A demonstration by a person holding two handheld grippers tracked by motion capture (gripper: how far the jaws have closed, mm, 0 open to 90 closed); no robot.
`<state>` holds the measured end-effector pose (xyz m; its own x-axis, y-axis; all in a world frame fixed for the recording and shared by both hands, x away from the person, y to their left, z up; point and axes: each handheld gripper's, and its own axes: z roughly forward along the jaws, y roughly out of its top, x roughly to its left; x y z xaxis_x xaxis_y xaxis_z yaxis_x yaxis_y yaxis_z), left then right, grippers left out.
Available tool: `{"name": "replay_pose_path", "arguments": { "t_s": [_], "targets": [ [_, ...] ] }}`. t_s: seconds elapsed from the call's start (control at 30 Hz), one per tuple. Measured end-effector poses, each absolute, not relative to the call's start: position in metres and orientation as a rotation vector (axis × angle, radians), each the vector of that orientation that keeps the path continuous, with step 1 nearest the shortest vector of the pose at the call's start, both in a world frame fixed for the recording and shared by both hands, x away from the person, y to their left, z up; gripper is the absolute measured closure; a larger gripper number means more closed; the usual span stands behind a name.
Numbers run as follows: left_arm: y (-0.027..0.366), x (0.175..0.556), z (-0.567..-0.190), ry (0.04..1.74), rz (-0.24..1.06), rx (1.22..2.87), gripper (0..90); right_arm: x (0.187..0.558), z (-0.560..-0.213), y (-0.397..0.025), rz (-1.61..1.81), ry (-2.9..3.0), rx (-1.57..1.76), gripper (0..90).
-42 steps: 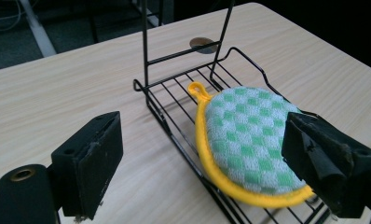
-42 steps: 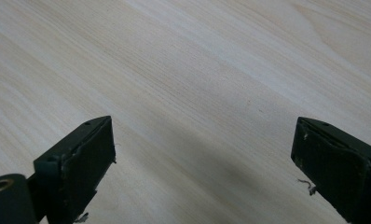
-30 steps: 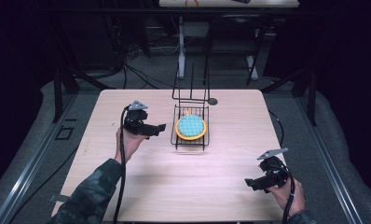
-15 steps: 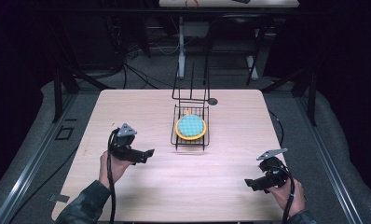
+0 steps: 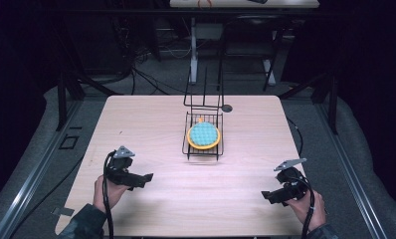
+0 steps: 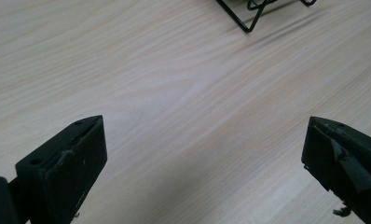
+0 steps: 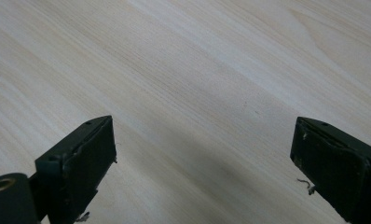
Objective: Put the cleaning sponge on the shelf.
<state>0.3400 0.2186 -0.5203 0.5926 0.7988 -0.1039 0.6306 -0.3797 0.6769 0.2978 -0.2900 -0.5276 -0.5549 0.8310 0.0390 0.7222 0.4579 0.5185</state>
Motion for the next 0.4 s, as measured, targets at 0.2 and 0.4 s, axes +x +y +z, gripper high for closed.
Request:
{"name": "replay_pose_path", "arguments": {
  "t_s": [0.2,0.4],
  "targets": [
    [0.2182,0.3439,-0.525,1.129,0.29,2.149,0.2,0.298,-0.5276,-0.2905,0.72,2.487,1.343,5.9],
    [0.216,0.3445,-0.5258,1.11,0.266,2.157,0.2,0.2979,-0.5272,-0.2907,0.717,2.486,1.338,5.9]
  ]
}}
